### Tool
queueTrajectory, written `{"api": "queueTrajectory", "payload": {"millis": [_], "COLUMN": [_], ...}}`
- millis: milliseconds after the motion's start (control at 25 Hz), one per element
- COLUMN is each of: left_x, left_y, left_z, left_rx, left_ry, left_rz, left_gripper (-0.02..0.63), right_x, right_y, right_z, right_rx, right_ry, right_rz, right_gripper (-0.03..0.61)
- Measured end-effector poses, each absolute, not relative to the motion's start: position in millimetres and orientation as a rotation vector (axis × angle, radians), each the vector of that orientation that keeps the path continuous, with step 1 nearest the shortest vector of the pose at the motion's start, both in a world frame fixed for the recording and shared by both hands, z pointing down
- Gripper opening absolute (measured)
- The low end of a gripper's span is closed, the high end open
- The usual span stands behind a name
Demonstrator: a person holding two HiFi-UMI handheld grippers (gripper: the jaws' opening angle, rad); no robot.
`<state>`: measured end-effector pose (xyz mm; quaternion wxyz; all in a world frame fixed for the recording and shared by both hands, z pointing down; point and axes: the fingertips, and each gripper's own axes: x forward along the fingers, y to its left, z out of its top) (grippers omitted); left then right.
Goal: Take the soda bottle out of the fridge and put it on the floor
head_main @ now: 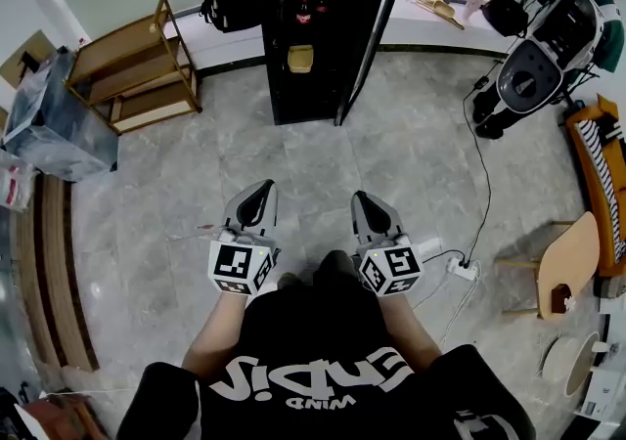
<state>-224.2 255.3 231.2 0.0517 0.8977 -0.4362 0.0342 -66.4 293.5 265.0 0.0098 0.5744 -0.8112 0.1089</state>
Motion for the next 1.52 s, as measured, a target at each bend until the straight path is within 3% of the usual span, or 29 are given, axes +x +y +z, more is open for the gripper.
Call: {"api": "queueTrajectory", "payload": {"millis": [400, 1160, 1520], "left_x": [-202.1, -118.7, -116.6], "left_y": [176.7, -46.2, -127.7], "left_z": [241.8, 216.0, 205.1], "left_rx": [2.747, 2.637, 2.595], "left_ry": [-1.287, -1.470, -1.540], "left_rz": [0.085, 0.066, 0.040], "left_gripper": [0.006, 0.006, 0.006], "right_x": [-43.2, 50.5, 56.7], "right_y": [222.1, -17.4, -97.3], "right_z": [270.9, 248.5, 248.5], "right_rx": [1.838, 1.622, 1.586], "right_ry": [-2.507, -2.582, -2.597], "right_rz": [0.316, 0.307, 0.320], "right_gripper": [0.023, 0.023, 0.023]}}
